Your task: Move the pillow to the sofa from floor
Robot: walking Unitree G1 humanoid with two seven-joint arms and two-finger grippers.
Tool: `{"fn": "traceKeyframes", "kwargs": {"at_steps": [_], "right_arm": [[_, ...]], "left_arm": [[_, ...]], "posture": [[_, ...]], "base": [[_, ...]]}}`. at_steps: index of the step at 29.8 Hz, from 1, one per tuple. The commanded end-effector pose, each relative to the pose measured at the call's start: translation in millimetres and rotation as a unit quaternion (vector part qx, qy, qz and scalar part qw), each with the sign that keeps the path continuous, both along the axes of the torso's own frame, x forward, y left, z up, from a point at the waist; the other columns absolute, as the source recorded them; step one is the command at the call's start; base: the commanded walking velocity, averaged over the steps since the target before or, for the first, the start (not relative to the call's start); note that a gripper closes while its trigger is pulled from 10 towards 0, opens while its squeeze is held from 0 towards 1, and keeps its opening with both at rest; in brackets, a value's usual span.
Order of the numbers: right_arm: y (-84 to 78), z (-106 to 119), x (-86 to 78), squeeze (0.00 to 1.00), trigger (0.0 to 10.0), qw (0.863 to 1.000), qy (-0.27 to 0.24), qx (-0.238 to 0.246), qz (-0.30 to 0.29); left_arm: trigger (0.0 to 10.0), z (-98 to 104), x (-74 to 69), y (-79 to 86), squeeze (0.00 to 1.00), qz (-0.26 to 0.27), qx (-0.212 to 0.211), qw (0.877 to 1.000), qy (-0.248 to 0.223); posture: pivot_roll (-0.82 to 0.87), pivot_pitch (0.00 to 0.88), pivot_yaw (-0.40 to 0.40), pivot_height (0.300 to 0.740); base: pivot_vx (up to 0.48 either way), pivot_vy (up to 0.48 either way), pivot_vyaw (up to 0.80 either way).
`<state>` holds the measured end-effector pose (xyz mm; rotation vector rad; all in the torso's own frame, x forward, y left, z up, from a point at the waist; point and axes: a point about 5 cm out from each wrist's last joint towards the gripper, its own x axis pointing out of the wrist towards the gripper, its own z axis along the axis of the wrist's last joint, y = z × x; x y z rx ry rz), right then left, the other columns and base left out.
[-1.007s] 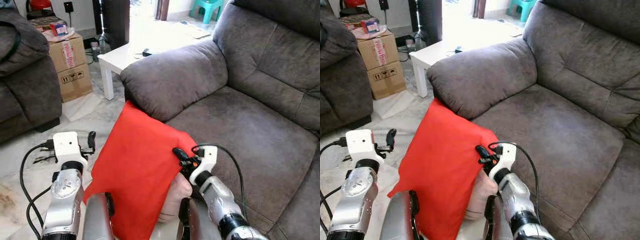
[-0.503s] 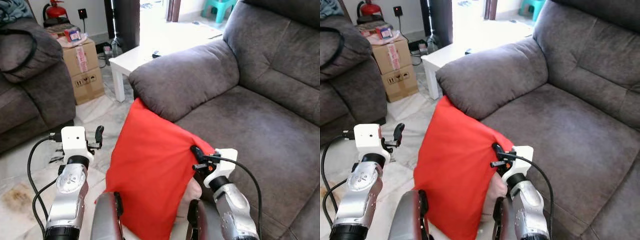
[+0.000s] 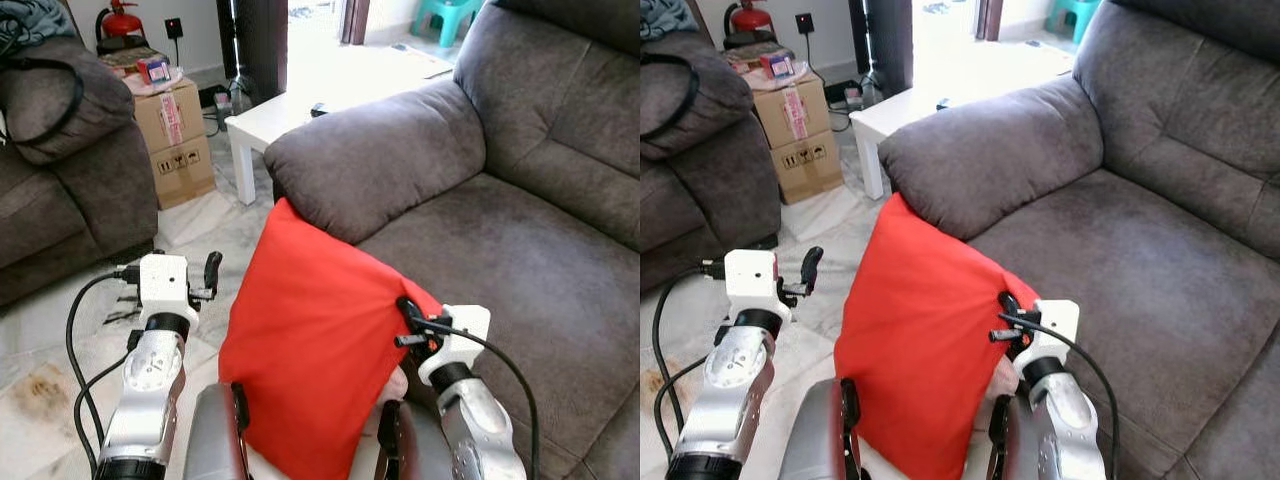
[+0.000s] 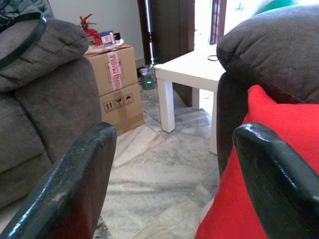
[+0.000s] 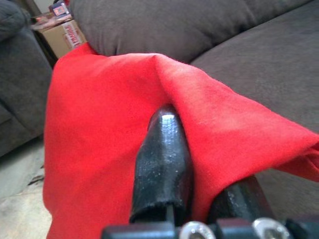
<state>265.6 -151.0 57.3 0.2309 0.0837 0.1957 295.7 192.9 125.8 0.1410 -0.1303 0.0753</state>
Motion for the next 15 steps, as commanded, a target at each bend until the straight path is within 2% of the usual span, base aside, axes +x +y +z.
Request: {"fn": "traceKeyframes", "kwargs": {"at_steps": [1, 15], "right_arm": [[-18.5, 30.8, 6.4, 0.00, 10.0, 0.996, -0.073, -0.011, -0.044], [-18.9, 34.7, 6.9, 0.00, 10.0, 0.996, -0.071, -0.014, -0.058]], "left_arm": [[10.0, 2.9, 6.1, -5.7, 0.00, -0.014, 0.006, 1.000, -0.006], [10.0, 6.1, 10.5, -8.8, 0.00, -0.026, 0.024, 0.999, -0.013]], "posture": [[0.06, 0.000, -0.049, 0.517], [0.06, 0.000, -0.039, 0.517]], "base": [[0.000, 0.000, 0.00], [0.000, 0.000, 0.00]]}}
